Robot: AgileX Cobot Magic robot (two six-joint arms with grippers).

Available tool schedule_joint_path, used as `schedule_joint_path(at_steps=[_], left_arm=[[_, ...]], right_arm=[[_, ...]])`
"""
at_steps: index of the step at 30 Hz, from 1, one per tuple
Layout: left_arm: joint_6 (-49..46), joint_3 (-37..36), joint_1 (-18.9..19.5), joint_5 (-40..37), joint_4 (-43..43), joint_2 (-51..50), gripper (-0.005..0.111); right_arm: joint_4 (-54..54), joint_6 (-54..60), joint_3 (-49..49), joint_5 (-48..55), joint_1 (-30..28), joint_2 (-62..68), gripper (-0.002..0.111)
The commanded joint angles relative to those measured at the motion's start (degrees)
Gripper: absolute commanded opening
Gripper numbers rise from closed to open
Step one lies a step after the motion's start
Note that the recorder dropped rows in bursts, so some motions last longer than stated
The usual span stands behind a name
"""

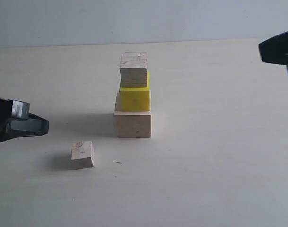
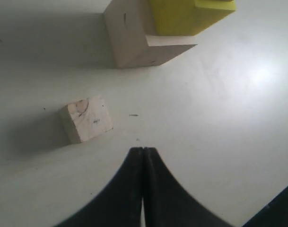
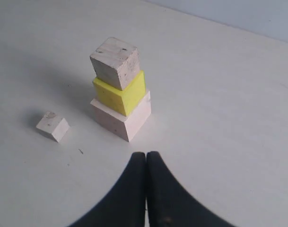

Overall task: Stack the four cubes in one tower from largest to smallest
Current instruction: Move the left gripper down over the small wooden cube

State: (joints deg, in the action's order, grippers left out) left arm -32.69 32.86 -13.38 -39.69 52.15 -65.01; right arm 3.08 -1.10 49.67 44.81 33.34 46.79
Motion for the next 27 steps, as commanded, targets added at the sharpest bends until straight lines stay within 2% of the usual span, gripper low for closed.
schedule_joint_path(at_steps=[1, 3, 5, 6, 7, 11, 13, 19, 23, 27], left_arm=[[2.48, -0.15, -6.48, 4.94, 0.64, -2.09, 0.0], [5.13, -0.15, -11.19, 8.76, 0.41, -2.89, 0.0], [10.09, 0.38, -14.35, 10.16, -1.03, -4.4, 0.0], [13.27, 0.96, -15.28, 10.16, -2.78, -5.2, 0.0], [19.98, 2.07, -16.41, 10.16, -8.33, -6.52, 0.0], [36.92, 6.31, -17.54, 8.58, -26.51, -10.96, 0.0], [41.28, 8.15, -17.54, 5.75, -31.22, -12.29, 0.0], [43.58, 12.45, -17.65, 0.42, -33.6, -14.96, 0.0], [46.59, 12.6, -18.88, -0.15, -35.38, -19.77, 0.0], [46.84, 12.6, -18.88, -0.41, -32.95, -22.91, 0.0]], right_arm=[[-0.43, -0.77, -0.31, 1.35, -0.04, -5.05, 0.0], [-0.33, -1.83, -0.31, 2.6, -0.04, -6.22, 0.0], [-0.33, -1.83, -0.31, 4.86, -0.04, -6.35, 0.0], [-0.33, -1.95, -0.31, 5.51, -0.04, -6.35, 0.0], [-0.33, -1.95, -0.31, 6.31, -0.04, -6.35, 0.0], [-0.33, -1.84, -0.31, 7.34, -0.04, -6.35, 0.0], [-0.33, -1.84, -0.31, 7.46, -0.04, -6.35, 0.0], [-0.33, -1.5, -0.31, 7.46, -0.04, -6.35, 0.0], [-0.46, -1.53, -0.31, 7.46, -0.04, -6.35, 0.0], [-0.47, -1.53, -0.31, 7.98, -0.04, -6.35, 0.0]])
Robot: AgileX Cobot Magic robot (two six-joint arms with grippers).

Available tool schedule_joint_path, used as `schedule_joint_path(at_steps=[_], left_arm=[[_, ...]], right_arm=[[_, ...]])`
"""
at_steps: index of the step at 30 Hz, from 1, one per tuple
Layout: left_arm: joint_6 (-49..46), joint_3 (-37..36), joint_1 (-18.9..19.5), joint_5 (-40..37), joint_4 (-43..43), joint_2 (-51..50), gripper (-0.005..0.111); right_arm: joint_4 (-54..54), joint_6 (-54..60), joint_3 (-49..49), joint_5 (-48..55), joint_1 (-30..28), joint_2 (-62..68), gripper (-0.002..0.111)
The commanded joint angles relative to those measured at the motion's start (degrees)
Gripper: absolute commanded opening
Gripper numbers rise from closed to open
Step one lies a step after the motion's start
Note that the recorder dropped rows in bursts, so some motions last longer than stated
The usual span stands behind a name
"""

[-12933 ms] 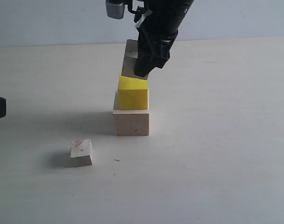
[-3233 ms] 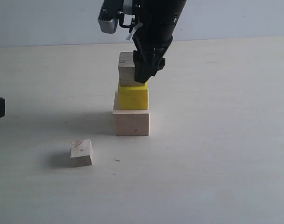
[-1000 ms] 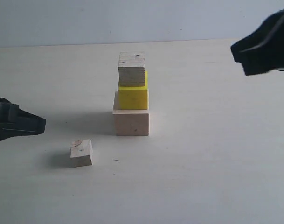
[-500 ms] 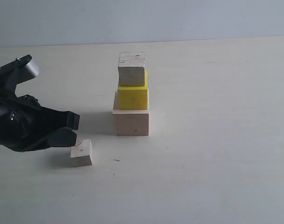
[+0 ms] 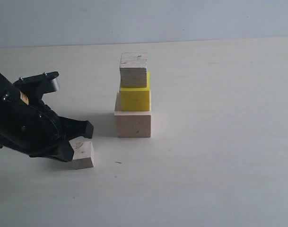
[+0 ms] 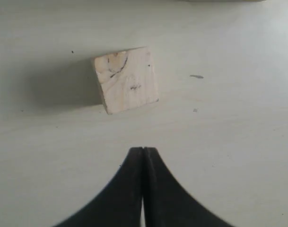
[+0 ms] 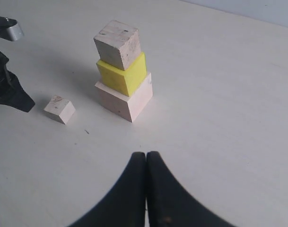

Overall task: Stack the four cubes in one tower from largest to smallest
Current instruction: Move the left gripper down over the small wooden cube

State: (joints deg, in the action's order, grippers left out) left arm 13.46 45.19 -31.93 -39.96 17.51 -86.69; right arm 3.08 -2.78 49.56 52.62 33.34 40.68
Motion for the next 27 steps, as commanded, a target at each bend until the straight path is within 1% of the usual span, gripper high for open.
schedule_joint_path(at_steps=[1, 2, 3, 4, 6, 11, 13, 15, 20, 25, 27], left_arm=[[0.69, 0.26, -0.33, -0.27, 1.67, -1.23, 0.001], [0.69, 0.26, -0.33, -0.27, 1.87, -1.23, 0.003], [0.69, 0.26, -0.33, -0.38, 3.71, -1.23, 0.013], [0.69, 0.26, -0.33, -0.27, 5.2, -1.23, 0.018], [-0.11, 0.26, -0.33, -0.16, 8.17, -1.23, 0.031], [-1.21, 0.26, -0.33, 0.67, 7.4, -1.23, 0.061], [-1.21, 0.26, -0.33, 1.34, 7.25, -1.23, 0.069], [-1.05, 0.87, -0.33, 0.65, 7.25, -1.23, 0.073], [-0.75, 5.11, -0.33, -3.66, 4.97, -1.51, 0.073], [7.09, 10.31, -0.33, -9.46, -2.15, -3.27, 0.073], [8.89, 11.84, -0.33, -11.09, -4.97, -4.51, 0.073]], right_arm=[[-0.47, 0.16, -0.2, 0.78, -0.04, -0.25, 0.0], [-0.47, 0.16, -0.2, 0.92, -0.04, -0.25, 0.0], [-0.47, 0.16, -0.2, 1.02, -0.04, -0.25, 0.0], [-0.47, 0.16, -0.2, 1.02, -0.04, -0.25, 0.0], [-0.47, 0.16, -0.2, 1.02, -0.04, -0.25, 0.0], [-0.47, 1.43, -0.2, 1.03, -0.04, -0.25, 0.0], [-0.47, 1.43, -0.2, 1.03, -0.04, -0.25, 0.0], [-0.47, 1.43, -0.2, 1.03, -0.04, -0.25, 0.0], [-0.47, 1.76, -0.2, 1.14, -0.04, -0.25, 0.0], [-0.47, 1.75, -0.2, 1.25, -0.04, -0.25, 0.0], [-0.47, 1.75, -0.2, 1.25, -0.04, -0.25, 0.0]])
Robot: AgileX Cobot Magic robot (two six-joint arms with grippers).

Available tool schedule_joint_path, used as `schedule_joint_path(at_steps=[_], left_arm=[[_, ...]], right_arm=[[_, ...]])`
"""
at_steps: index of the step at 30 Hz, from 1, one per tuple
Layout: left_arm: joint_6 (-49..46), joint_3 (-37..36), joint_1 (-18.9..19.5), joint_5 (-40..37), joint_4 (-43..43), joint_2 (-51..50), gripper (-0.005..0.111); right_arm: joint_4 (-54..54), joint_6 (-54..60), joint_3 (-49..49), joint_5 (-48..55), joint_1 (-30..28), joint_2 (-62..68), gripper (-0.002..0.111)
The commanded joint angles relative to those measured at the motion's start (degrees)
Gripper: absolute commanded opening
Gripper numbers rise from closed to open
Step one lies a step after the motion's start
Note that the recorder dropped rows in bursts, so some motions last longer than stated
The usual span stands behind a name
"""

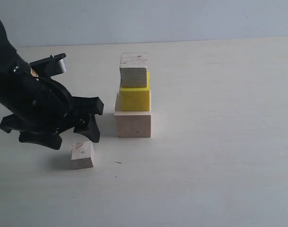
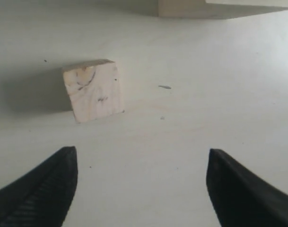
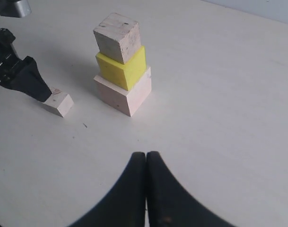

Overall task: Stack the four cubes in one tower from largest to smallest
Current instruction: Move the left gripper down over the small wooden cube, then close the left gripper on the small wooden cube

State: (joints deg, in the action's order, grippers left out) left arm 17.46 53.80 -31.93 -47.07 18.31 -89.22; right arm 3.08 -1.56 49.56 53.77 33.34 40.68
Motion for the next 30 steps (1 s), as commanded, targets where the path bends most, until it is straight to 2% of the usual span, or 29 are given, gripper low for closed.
schedule_joint_path(at_steps=[1, 21, 30], left_arm=[[5.37, 3.76, -0.33, -4.44, -6.21, -2.65, 0.073], [7.77, 8.99, -0.33, -4.38, -7.6, -16.28, 0.073], [8.72, 8.99, -0.33, 0.62, -8.11, -18.48, 0.073]], right_arm=[[-0.47, 0.52, -0.2, 0.1, -0.04, -0.25, 0.0], [-0.35, 0.52, -0.2, 0.1, -0.04, -0.25, 0.0], [-0.35, 0.52, -0.2, 0.43, -0.04, -0.25, 0.0]])
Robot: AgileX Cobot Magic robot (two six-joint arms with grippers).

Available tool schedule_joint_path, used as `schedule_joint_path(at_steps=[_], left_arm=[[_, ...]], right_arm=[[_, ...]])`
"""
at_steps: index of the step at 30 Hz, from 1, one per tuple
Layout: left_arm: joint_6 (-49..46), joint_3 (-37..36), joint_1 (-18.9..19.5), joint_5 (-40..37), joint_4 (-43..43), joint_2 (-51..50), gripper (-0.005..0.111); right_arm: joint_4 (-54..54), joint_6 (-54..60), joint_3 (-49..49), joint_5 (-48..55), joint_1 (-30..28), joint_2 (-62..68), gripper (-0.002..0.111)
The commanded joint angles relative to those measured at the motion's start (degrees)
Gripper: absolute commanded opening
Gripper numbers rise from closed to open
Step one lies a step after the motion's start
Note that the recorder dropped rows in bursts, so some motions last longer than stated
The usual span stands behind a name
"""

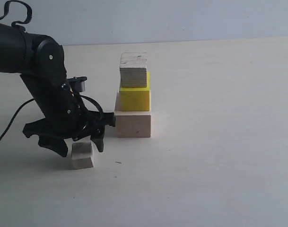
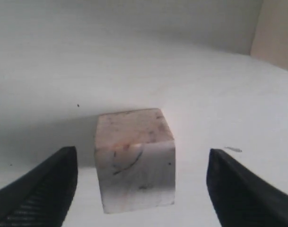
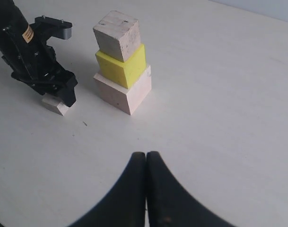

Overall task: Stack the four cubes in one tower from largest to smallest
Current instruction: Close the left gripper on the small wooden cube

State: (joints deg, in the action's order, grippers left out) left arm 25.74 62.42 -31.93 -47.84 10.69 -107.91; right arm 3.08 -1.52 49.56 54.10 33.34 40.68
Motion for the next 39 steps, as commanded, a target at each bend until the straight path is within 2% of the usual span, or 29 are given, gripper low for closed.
schedule_joint_path(at_steps=[1, 4, 39], left_arm=[[0.61, 0.37, -0.33, 1.64, -0.49, 0.21, 0.072], [0.57, 0.37, -0.33, 1.64, -1.13, 0.21, 0.065], [0.8, 0.37, -0.33, 3.62, -1.36, -4.73, 0.065]], right_arm=[[-0.35, 0.48, -0.2, 0.25, -0.04, -0.25, 0.0], [-0.35, 0.48, -0.2, 0.43, -0.04, -0.25, 0.0], [-0.35, 0.48, -0.2, 0.62, -0.04, -0.25, 0.0]])
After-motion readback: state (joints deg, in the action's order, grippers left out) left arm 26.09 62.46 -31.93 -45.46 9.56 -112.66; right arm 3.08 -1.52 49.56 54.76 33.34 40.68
